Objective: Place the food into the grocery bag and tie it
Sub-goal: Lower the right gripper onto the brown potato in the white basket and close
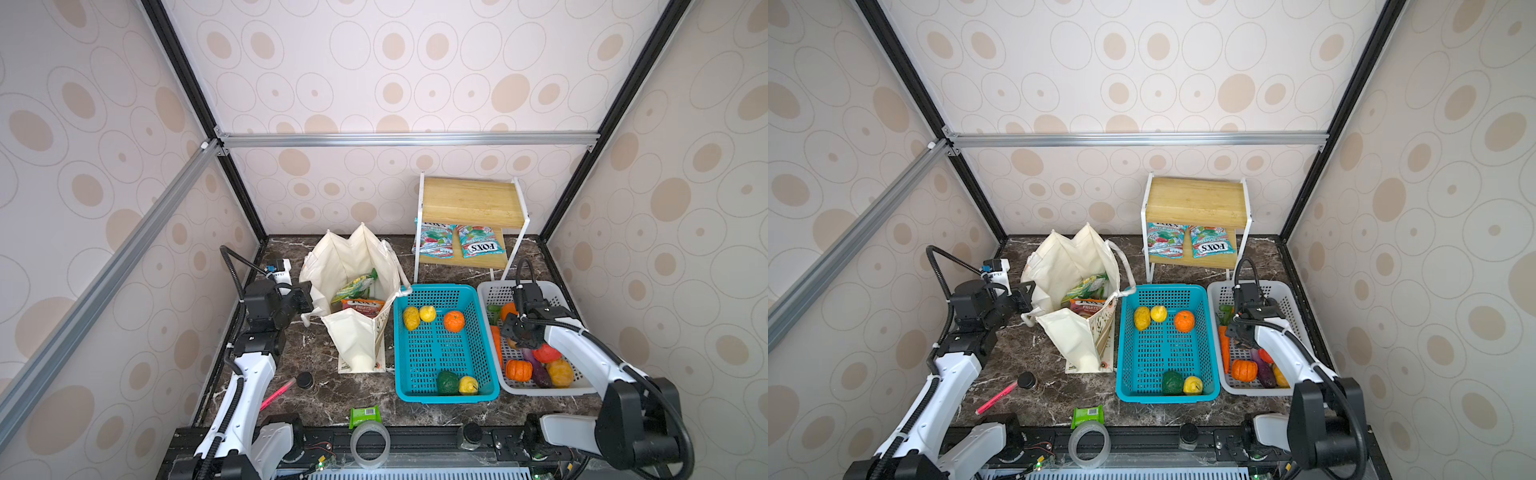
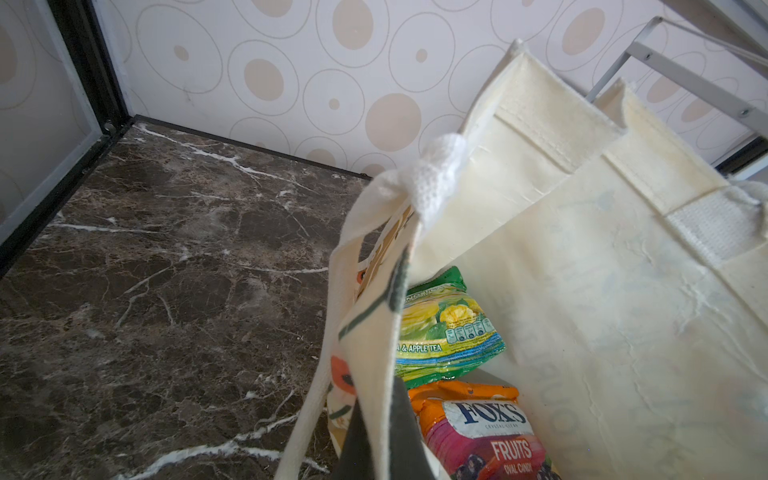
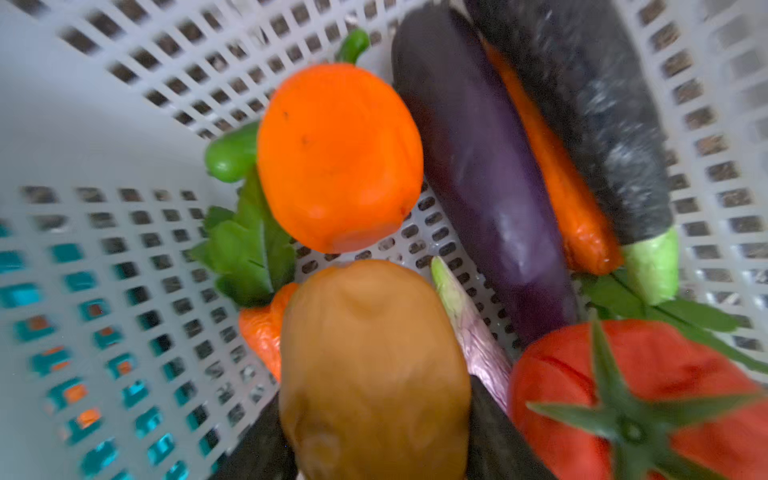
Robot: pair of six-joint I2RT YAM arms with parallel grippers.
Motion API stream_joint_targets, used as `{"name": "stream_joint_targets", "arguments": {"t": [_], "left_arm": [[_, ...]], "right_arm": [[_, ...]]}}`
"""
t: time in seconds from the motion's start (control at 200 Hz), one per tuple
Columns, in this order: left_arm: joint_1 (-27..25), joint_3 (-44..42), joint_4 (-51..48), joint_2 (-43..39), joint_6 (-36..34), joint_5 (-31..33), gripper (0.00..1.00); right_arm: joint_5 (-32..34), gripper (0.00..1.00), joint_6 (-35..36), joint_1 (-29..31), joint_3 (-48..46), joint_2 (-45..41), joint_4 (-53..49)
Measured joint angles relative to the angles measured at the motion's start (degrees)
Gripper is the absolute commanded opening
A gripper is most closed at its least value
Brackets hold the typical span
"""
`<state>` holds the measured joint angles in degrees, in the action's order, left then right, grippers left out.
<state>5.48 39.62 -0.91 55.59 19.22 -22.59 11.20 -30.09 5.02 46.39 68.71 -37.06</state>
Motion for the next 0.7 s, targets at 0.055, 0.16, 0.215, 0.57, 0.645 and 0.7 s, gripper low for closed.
{"name": "stream_joint_targets", "arguments": {"t": [0.055, 0.16, 0.215, 0.57, 0.645, 0.7], "left_arm": [[0.0, 0.0, 0.0, 0.0, 0.0, 0.0, 0.0], [0.0, 0.0, 0.0, -0.1, -0.2, 0.2, 0.0], [0.0, 0.0, -0.1, -0.1, -0.2, 0.2, 0.0], [0.0, 0.0, -0.3, -0.3, -0.5, 0.1, 0.0], [0.0, 0.0, -0.3, -0.4, -0.5, 0.0, 0.0], [0.0, 0.0, -0.3, -0.4, -0.5, 0.0, 0.0]], "right_arm": [[-0.2, 0.36, 0.2, 0.0, 0.7, -2.0, -0.7], [0.0, 0.36, 0.9, 0.0, 1.4, -4.0, -0.3], [0.3, 0.36, 1.2, 0.0, 1.4, -3.9, -0.2], [-4.0, 0.35, 2.1, 0.8, 8.5, -4.6, -4.5], [-4.9, 0.35, 1.8, 2.5, 12.5, -5.8, -5.4], [-5.0, 0.35, 1.6, 5.2, 16.4, -5.9, -6.0]]}}
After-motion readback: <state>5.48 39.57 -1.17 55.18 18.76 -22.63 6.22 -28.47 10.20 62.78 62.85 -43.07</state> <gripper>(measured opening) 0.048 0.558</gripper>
